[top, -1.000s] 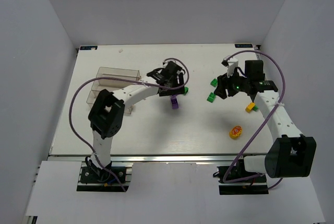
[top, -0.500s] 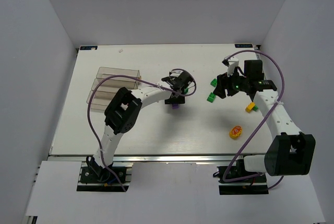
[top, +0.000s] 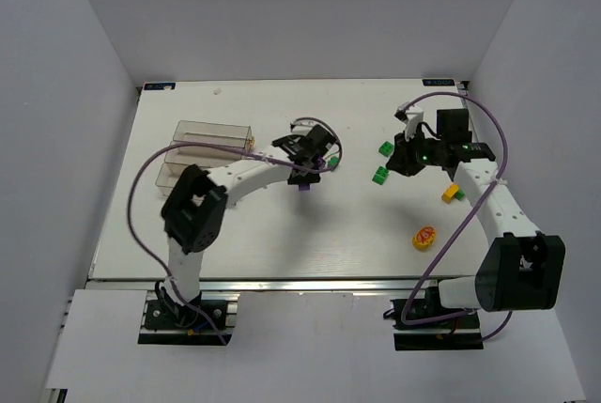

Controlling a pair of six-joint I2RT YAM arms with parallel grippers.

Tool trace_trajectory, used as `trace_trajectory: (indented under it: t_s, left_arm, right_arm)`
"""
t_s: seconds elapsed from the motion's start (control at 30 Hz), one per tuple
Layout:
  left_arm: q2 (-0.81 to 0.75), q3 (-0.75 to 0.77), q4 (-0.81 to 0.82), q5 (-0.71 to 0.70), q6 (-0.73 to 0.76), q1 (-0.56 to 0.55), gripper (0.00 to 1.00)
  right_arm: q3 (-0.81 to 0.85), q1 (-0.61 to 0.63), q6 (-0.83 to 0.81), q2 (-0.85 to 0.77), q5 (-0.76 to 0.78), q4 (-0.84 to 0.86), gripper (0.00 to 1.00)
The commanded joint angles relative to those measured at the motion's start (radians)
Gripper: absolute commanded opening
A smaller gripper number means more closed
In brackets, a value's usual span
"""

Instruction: Sort the legos into containers by color

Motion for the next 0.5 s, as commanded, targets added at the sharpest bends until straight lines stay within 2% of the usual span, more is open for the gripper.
trace_trajectory:
  t_s: [0.0,0.07,0.13,0.27,0.43,0.47]
  left_arm:
    - [-0.271,-0.026,0.024,-0.099,-0.005,0.038,0.04]
    - [-0.355,-0.044,-0.033,-0.118,-0.024,0.087,0.02]
    - [-0.409,-0.102,-0.071,-0.141,-0.047,0.148,0.01]
    - [-0.557,-0.260,-0.096,-0.151,-0.079,0.260,0.00]
    - [-0.639,-0.441,-0.079,-0.144,-0.093,0.365,0.00]
    - [-0.645,-0.461,-0.064,-0.138,-0.084,0.391,0.00]
  right_arm:
    - [0.034,0.029,-0.032,0.029,-0.131,-0.024,0.09]
    - [0.037,0.049,-0.023,0.055,-0.138,-0.017,0.02]
    - [0.046,0.075,-0.017,0.071,-0.138,-0.005,0.02]
    - [0.074,0.124,-0.019,0.106,-0.115,0.015,0.10]
    - [0.129,0.170,-0.025,0.151,-0.096,0.019,0.18]
    - [0.149,0.179,-0.026,0.167,-0.092,0.022,0.25]
